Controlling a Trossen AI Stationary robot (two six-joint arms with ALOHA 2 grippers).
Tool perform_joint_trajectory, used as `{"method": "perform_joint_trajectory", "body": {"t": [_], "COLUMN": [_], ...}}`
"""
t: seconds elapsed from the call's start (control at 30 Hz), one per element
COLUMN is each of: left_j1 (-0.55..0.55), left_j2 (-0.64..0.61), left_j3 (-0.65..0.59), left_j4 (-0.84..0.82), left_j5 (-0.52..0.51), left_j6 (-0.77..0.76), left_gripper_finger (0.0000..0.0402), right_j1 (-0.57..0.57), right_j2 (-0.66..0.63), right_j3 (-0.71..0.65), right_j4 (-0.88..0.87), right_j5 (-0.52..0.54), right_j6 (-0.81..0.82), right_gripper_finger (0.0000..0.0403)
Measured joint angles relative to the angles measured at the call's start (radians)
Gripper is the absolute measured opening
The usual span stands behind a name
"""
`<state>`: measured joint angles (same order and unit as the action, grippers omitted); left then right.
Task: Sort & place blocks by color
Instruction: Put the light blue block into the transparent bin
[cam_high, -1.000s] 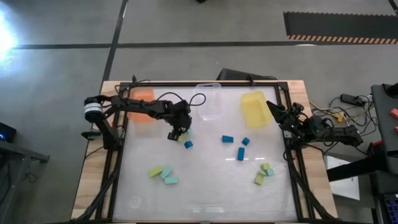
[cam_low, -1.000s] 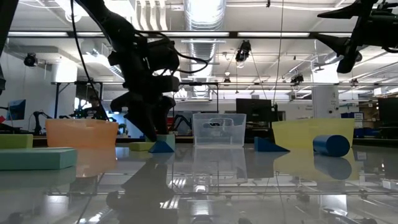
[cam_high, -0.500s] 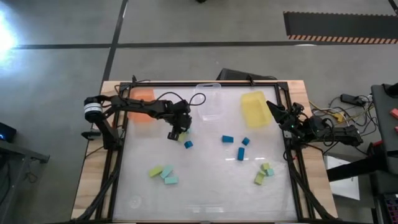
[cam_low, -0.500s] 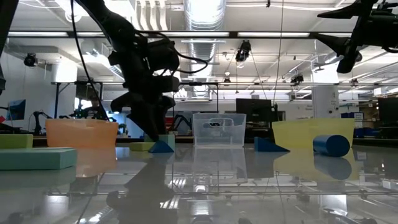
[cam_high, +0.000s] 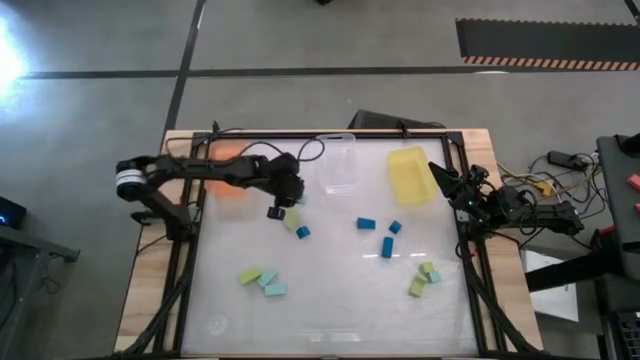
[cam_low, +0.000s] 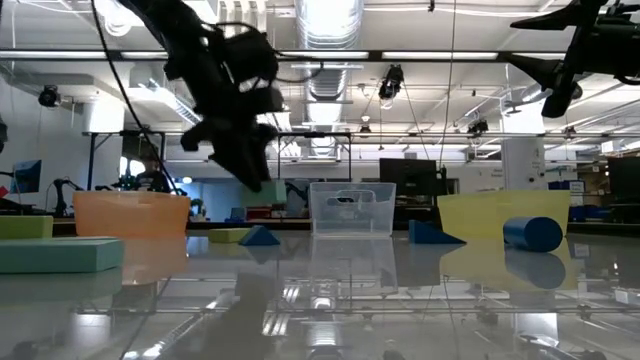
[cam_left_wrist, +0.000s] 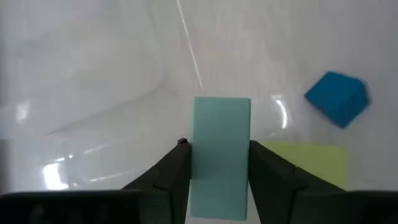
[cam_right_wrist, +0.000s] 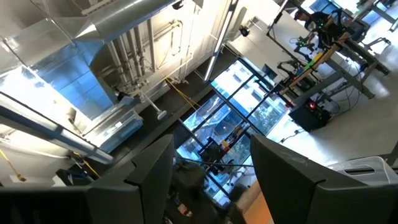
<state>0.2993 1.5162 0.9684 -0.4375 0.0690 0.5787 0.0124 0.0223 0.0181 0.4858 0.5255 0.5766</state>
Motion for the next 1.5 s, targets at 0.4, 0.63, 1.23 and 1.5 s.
{"method": "perform_joint_trajectory", "body": {"t": [0.4, 0.63, 1.23, 1.5], "left_j1": [-0.002, 0.009, 0.070, 0.074], "left_j2": [-0.207, -0.110, 0.320, 0.455], "left_j3": [0.198, 0.440, 0.704, 0.829], "left_j4": [-0.122, -0.122, -0.128, -0.265], "left_j5": [-0.064, -0.143, -0.155, -0.221], "left_j6": [-0.342, -0.409, -1.276, -1.147], "left_gripper_finger": [0.0116, 0.0116, 0.0116, 0.0116], "right_j1": [0.000, 0.000, 0.000, 0.000], "right_j2": [0.000, 0.000, 0.001, 0.029], "right_j3": [0.000, 0.000, 0.218, 0.387], "right_j4": [0.002, 0.025, -0.123, -0.386], "right_j5": [0.063, 0.105, 0.100, 0.100], "right_j6": [0.005, 0.070, -0.079, -0.119], "right_gripper_finger": [0.0203, 0.0203, 0.0203, 0.0203]}}
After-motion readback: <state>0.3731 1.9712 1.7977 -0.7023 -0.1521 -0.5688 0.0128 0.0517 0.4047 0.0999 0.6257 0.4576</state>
